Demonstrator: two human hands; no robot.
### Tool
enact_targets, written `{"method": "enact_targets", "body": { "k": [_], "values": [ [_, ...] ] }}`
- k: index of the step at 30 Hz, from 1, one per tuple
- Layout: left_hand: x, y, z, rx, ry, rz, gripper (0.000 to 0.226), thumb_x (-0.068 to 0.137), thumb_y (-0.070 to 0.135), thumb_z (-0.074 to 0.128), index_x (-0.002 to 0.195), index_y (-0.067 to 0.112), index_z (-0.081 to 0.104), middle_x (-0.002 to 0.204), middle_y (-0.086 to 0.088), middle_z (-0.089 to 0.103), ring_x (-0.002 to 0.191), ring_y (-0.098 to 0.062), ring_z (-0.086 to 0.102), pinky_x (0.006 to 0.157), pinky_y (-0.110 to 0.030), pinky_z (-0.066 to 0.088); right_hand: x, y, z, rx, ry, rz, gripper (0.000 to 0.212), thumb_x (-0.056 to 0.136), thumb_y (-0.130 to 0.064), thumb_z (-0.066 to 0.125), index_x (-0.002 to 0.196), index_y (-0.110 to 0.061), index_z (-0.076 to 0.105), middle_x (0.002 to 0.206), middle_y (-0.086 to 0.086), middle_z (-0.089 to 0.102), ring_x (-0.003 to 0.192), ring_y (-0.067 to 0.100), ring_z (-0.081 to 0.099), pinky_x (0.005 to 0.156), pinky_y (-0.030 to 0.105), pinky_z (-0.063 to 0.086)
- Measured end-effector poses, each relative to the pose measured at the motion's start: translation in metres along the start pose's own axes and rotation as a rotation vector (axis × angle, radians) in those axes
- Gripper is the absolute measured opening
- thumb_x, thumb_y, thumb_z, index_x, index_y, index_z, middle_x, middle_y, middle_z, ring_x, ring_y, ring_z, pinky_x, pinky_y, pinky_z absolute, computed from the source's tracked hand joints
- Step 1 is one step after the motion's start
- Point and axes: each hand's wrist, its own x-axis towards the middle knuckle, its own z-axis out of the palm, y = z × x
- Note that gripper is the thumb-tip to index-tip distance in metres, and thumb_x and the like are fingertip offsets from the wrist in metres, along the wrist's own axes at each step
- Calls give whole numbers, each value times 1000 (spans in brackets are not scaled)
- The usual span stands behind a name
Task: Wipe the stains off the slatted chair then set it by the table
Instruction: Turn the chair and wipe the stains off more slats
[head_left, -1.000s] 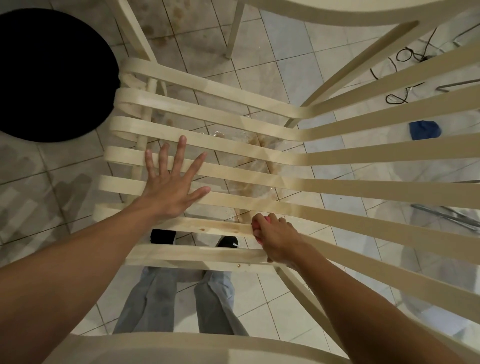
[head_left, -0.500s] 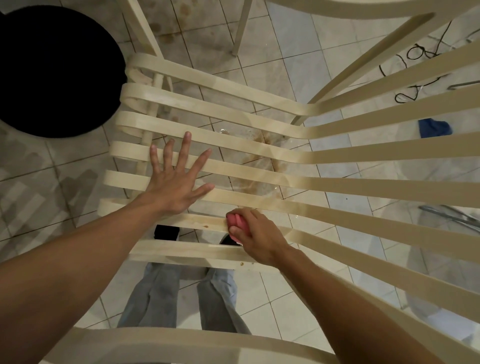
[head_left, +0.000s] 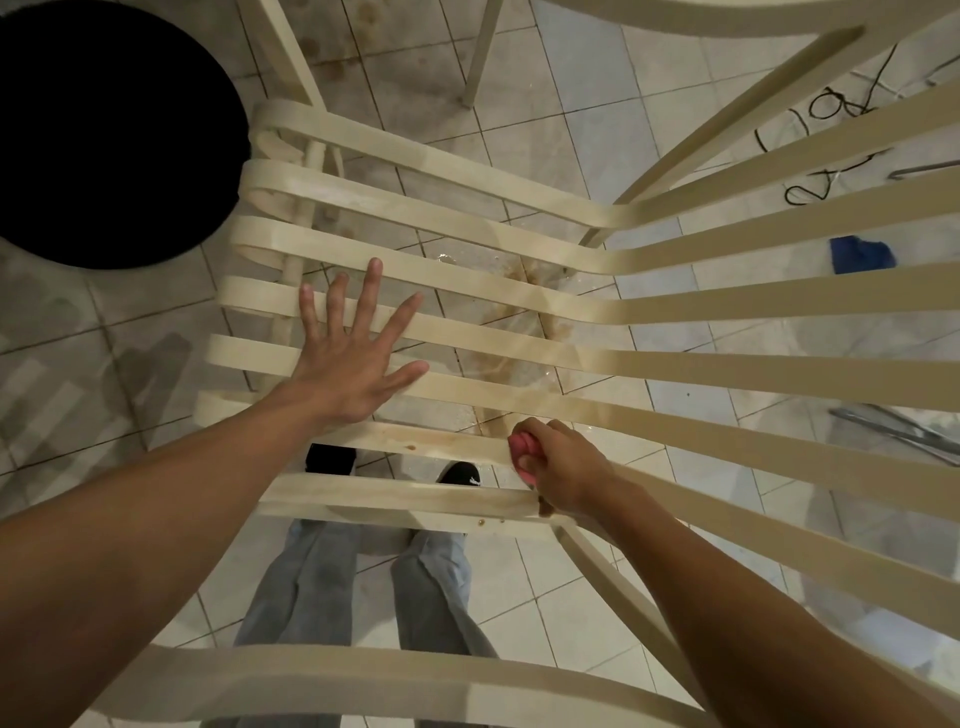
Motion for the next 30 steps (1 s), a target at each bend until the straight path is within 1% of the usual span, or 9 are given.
{"method": "enact_targets", "body": {
  "k": [3,6,9,12,17,21,23,26,30],
  "values": [
    [1,0,1,2,-4,1,80,88,79,14,150,44,-23,145,-2,-54,145,-43,-26,108,-64,-23,2,-5,1,28,-17,-4,19,94,-23,52,108,-34,54,99,-6,50,81,25,60,78,47,55],
    [1,0,2,0,0,3,80,89,79,15,151,44,-23,146,-2,-53,145,-43,-26,109,-65,-22,8,-26,7,6,-10,-27,26,97,-29,52,123,-32,52,111,-4,53,101,24,54,86,41,49],
    [1,1,1,-1,-7,-3,80,90,79,16,150,44,-23,146,-2,-54,145,-42,-27,108,-65,-23,18,-53,18,49,25,-93,19,97,-35,47,115,-32,53,110,2,59,102,26,52,91,44,45],
    [1,1,1,-2,-17,-4,80,90,78,16,150,45,-24,145,-2,-54,145,-42,-28,109,-65,-22,20,-78,28,61,63,-115,20,100,-33,46,118,-28,54,109,6,58,101,27,50,90,44,43],
    [0,0,0,-8,-23,-2,80,90,78,15,149,45,-26,144,-1,-55,145,-42,-28,110,-65,-21,12,-69,36,42,134,-165,20,102,-43,41,119,-36,48,108,-1,56,99,22,48,95,46,40],
    [-1,1,0,3,-28,-5,79,90,77,16,150,44,-24,144,-2,-56,145,-42,-28,110,-65,-21,3,-36,21,-63,65,-39,29,103,-46,35,129,-36,43,126,0,55,115,25,51,109,53,32],
    [0,1,0,-3,-22,1,79,91,77,16,150,44,-24,144,-2,-56,145,-41,-29,109,-64,-23,-2,-18,8,-119,23,44,30,103,-46,33,130,-36,43,126,3,54,118,28,51,112,54,27],
    [0,0,-2,-17,-29,-2,79,90,78,16,150,45,-23,143,-1,-56,144,-41,-29,109,-64,-24,-3,-8,-1,-139,-14,131,26,102,-44,33,122,-34,44,120,6,55,115,31,51,107,53,30],
    [1,0,-1,-8,-35,-5,79,90,78,17,149,45,-24,142,-1,-57,144,-41,-29,109,-65,-22,6,-25,8,-130,-13,178,27,102,-33,34,127,-27,44,126,10,50,116,35,47,102,47,34]
  ]
}}
